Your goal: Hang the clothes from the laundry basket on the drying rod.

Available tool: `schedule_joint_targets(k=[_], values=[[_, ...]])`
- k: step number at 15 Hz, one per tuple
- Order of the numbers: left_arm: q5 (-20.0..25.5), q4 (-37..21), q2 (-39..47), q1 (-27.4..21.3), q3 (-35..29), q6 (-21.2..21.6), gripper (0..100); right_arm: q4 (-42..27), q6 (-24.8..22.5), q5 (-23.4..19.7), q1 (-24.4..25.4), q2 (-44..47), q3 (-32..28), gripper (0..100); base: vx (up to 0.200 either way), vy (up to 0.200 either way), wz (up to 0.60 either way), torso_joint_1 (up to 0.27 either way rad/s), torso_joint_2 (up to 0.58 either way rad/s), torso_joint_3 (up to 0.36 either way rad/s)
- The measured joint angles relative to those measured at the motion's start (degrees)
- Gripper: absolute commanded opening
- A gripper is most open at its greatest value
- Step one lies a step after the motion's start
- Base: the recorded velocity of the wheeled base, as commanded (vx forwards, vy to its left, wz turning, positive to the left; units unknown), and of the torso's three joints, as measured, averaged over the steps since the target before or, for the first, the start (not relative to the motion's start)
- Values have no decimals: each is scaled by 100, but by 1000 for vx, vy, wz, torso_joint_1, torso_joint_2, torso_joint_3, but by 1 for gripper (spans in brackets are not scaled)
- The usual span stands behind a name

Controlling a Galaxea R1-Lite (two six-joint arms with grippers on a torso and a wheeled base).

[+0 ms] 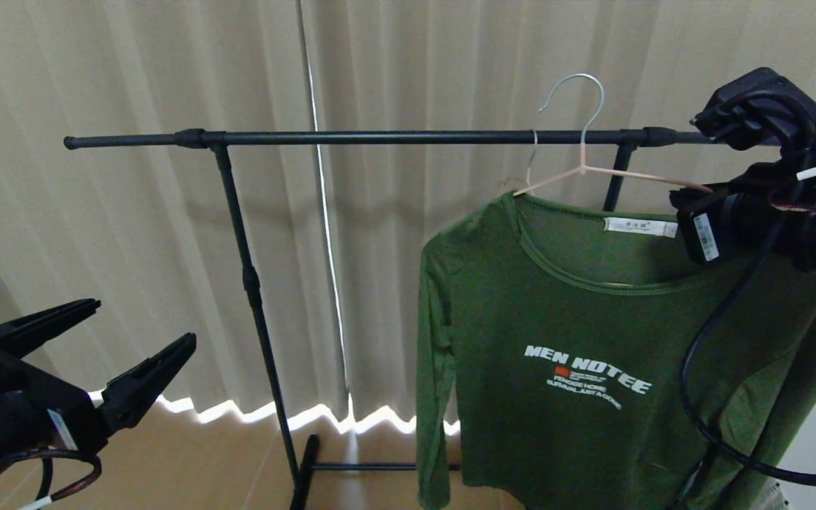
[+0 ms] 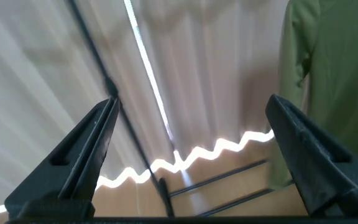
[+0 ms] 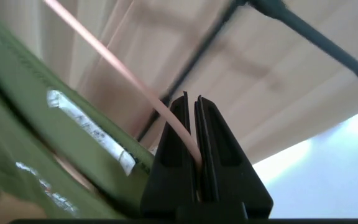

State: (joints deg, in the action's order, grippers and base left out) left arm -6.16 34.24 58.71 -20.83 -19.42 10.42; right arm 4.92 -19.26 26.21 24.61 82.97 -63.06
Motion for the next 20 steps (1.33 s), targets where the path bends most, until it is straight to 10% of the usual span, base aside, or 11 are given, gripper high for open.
schedule_joint_targets(k=[10,20], values=[[-7,119,-2,0,60,-11,100,-2,262,0,-4,41,2,0,0,60,0,0,0,1],[-7,115,16,5,71,-24,100,32,711,-7,7,258,-6,0,200,0,0,6,2,2]])
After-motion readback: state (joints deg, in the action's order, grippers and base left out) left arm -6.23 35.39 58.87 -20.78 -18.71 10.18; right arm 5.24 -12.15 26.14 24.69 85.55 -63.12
